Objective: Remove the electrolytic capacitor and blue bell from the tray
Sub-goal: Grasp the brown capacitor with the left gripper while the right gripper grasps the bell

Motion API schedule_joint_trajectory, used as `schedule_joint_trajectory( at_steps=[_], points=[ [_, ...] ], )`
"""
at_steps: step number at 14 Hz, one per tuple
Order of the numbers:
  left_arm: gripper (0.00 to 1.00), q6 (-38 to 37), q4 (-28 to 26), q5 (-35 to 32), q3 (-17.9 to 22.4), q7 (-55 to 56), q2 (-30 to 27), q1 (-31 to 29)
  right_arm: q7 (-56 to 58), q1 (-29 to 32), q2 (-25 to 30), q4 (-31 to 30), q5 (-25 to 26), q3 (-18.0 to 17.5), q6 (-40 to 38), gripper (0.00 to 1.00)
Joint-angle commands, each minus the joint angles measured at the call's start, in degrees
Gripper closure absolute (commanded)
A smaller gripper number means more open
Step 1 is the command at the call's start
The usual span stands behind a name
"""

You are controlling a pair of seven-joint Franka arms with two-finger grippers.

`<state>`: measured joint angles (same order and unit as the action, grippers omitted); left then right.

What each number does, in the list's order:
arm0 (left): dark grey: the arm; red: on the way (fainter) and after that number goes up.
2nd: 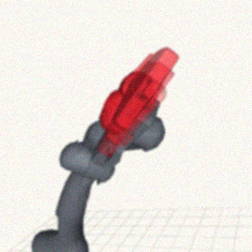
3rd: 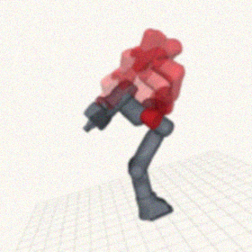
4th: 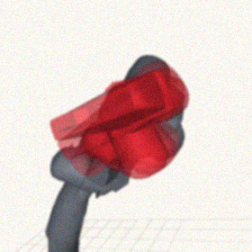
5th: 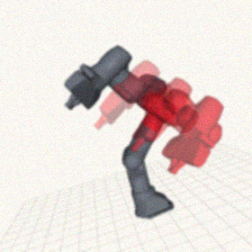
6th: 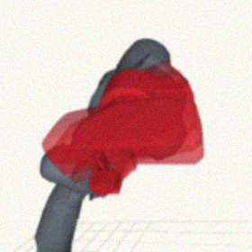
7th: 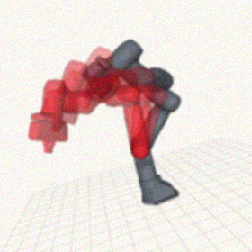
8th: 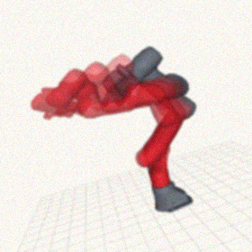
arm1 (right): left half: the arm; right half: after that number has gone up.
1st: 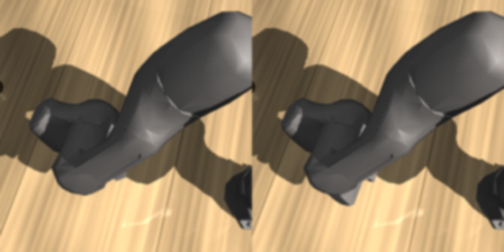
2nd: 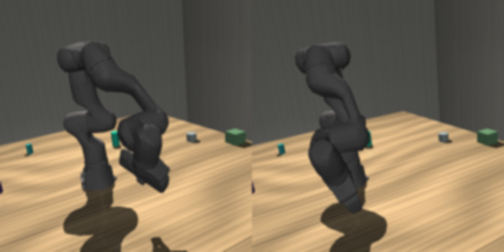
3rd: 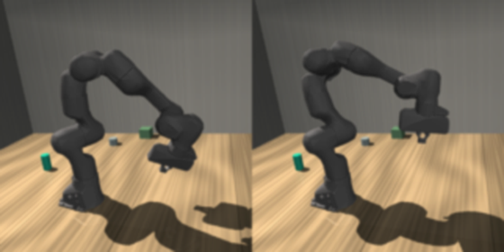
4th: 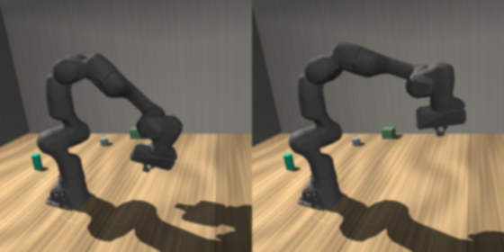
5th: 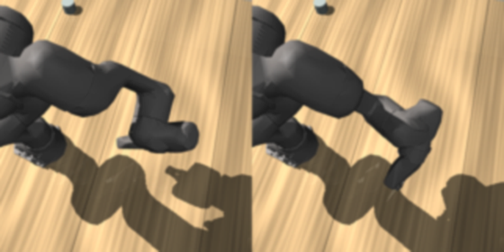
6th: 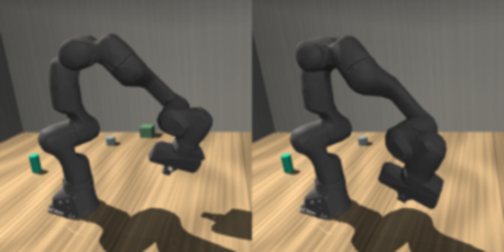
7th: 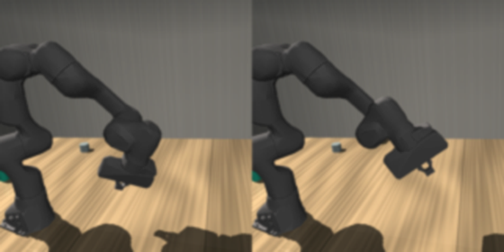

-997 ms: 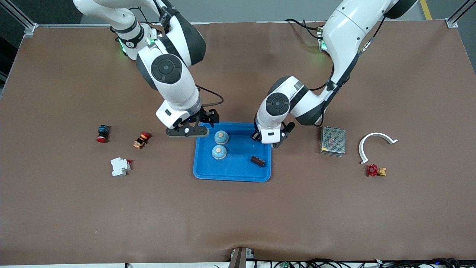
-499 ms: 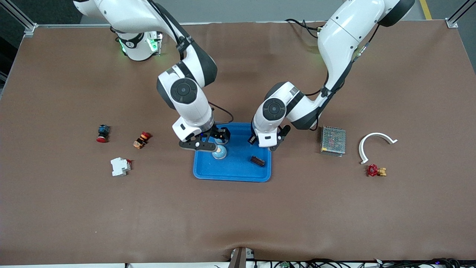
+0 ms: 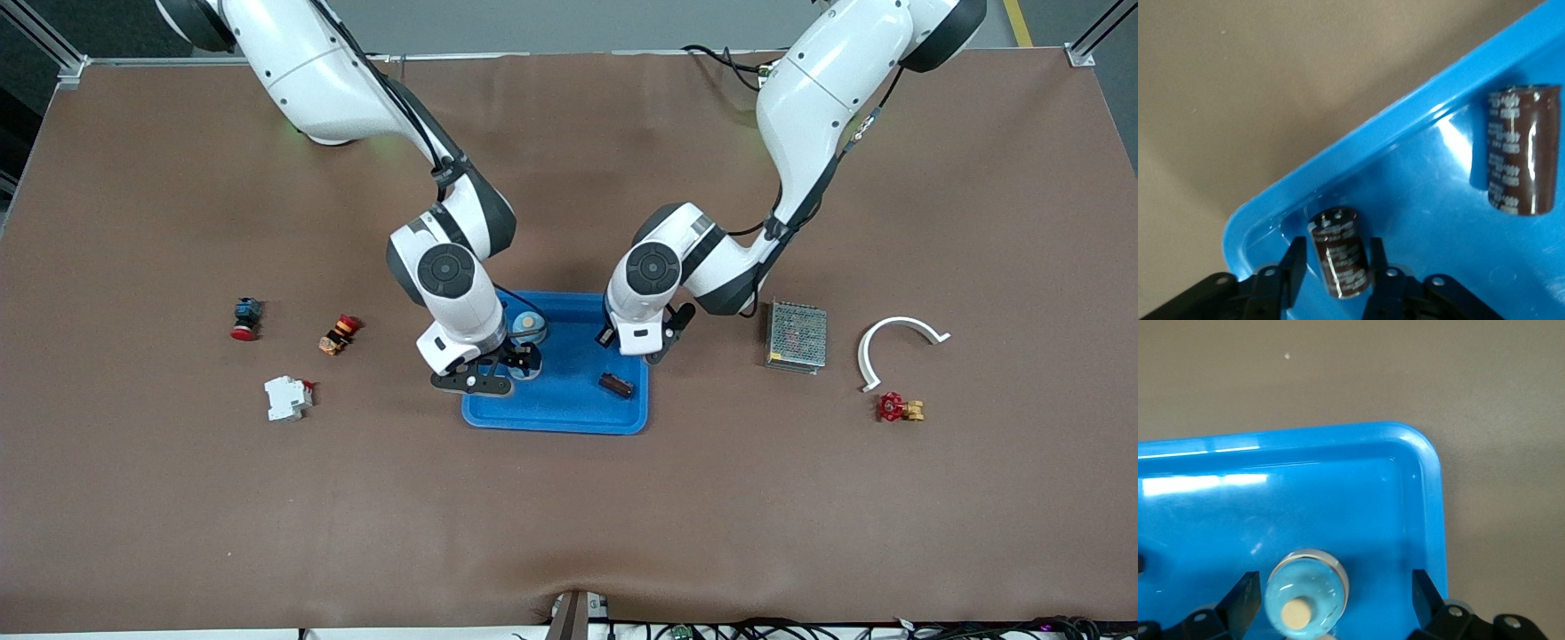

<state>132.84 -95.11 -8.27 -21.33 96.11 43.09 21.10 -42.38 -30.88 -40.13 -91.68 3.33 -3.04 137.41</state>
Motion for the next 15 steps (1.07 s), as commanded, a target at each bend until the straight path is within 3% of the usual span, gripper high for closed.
schedule_joint_trajectory(
  at_steps=[1,2,3,6,9,15],
  points=[
    [0.76,0.23,2.38,-1.22,0.50,1.80,1.64,0.79,-0.42,-0.14,-1.52,1.77,0.54,-0.65,-0.48,0.00],
    [0.95,0.23,2.38,-1.39,0.50,1.63,1.55,0.79,-0.69,-0.49,-2.05,2.38,0.19,-0.65,-0.39,0.00],
    [1.00,0.23,2.38,-1.31,0.50,1.45,1.47,0.61,-1.30,-0.93,-2.58,2.82,0.10,-0.65,-0.39,0.00],
    [1.00,-2.57,4.40,-1.75,0.94,1.10,-0.37,0.35,-2.36,-1.81,-4.60,4.49,0.10,-0.74,-0.39,0.00],
    [1.00,-7.40,4.40,-1.84,0.94,-1.18,-5.89,-0.97,-2.27,-2.25,-5.30,4.67,0.19,-0.65,-0.30,0.00],
    [1.00,-22.86,4.05,-1.83,0.85,-22.07,-14.61,-10.27,-2.18,-2.69,-6.71,4.94,0.28,-0.74,0.57,0.00]
  ],
)
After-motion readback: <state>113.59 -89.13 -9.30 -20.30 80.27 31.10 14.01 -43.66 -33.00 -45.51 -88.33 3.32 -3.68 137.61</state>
